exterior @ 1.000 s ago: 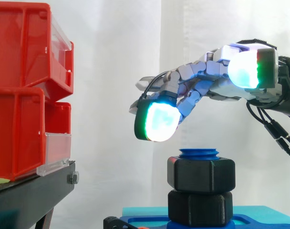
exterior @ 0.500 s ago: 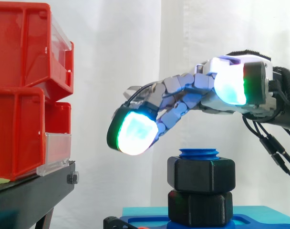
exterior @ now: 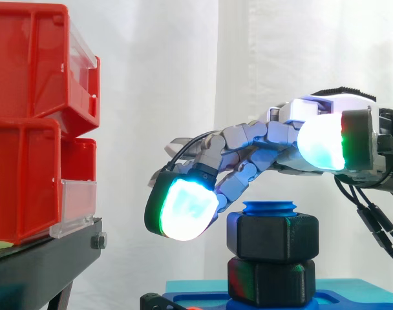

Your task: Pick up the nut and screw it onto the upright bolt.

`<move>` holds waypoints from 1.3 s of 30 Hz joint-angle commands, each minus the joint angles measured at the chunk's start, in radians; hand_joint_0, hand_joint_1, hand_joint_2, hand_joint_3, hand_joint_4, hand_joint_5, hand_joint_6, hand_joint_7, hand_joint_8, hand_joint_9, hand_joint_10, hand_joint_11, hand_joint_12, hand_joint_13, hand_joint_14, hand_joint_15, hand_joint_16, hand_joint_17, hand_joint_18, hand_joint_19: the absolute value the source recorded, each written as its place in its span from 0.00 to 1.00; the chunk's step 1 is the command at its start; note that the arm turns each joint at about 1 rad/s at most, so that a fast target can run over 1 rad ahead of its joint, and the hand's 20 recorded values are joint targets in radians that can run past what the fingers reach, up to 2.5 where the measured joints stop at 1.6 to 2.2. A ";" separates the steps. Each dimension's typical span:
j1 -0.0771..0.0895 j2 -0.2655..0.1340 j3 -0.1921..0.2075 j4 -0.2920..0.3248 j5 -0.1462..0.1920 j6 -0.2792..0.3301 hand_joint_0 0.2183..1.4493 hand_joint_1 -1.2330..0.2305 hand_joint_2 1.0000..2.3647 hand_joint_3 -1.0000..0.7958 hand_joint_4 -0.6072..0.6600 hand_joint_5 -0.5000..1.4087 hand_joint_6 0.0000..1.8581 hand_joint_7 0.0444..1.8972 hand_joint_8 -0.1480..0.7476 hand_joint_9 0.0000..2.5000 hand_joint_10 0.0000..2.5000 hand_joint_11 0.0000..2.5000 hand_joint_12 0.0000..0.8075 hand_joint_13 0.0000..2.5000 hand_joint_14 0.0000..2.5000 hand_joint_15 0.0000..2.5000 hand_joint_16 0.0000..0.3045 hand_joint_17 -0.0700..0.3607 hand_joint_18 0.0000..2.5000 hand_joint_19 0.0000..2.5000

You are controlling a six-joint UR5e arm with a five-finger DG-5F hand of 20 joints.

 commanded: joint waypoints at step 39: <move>-0.037 0.000 0.041 -0.047 -0.040 -0.003 0.25 0.76 0.00 0.28 0.59 0.29 0.34 0.63 0.45 0.48 0.00 0.00 0.27 0.28 0.00 0.00 0.07 0.28 0.16 0.00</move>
